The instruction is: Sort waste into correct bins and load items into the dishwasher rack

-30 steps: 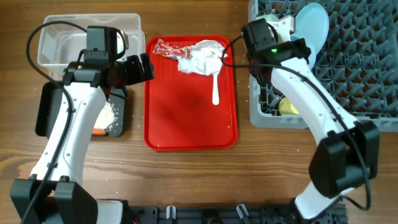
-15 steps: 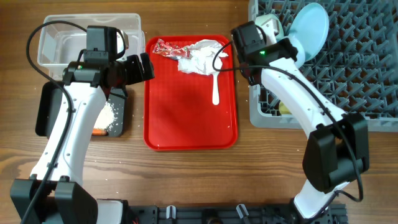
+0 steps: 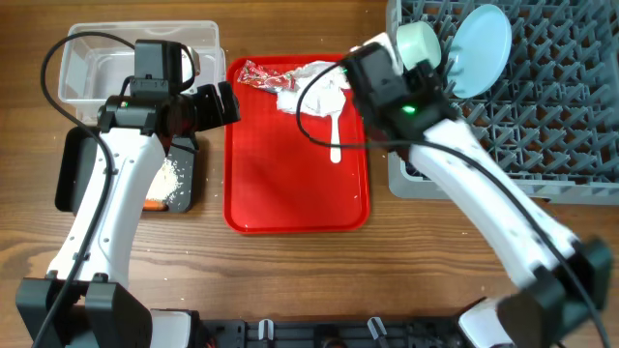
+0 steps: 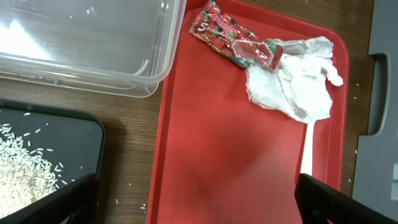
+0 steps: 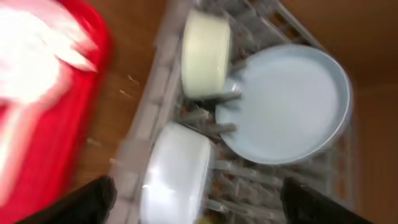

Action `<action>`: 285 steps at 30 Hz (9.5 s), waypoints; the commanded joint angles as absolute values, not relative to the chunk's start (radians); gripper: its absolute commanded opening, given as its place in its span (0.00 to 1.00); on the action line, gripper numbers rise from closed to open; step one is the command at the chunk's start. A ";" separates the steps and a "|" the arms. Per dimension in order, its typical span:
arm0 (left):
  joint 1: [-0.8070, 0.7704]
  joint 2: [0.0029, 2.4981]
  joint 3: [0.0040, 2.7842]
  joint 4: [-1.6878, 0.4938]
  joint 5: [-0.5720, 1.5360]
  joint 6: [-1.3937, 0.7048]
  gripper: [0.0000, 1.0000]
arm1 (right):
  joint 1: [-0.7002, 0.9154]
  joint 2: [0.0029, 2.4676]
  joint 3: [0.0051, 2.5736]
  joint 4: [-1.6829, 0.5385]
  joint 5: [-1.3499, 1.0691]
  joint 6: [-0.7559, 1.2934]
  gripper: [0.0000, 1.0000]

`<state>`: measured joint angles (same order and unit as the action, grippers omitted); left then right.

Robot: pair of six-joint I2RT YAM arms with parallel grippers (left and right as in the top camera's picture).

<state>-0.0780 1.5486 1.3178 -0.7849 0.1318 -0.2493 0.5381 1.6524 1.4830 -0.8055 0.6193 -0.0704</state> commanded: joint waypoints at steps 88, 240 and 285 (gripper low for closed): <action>0.096 2.084 2.087 -1.015 -0.043 -0.094 0.04 | 0.143 1.369 1.481 -0.934 -0.114 0.183 0.98; 0.051 1.908 2.087 -1.224 -0.017 -0.278 1.00 | -0.101 0.221 0.188 0.116 -0.381 -0.052 1.00; 0.027 0.712 0.683 -0.171 -0.017 -0.187 1.00 | -0.052 0.014 0.005 0.021 -0.242 -0.052 1.00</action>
<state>0.0143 0.9562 0.9997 -0.2687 -0.0139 -0.2066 -0.0555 0.0200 0.0063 0.0185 -0.2554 -0.0673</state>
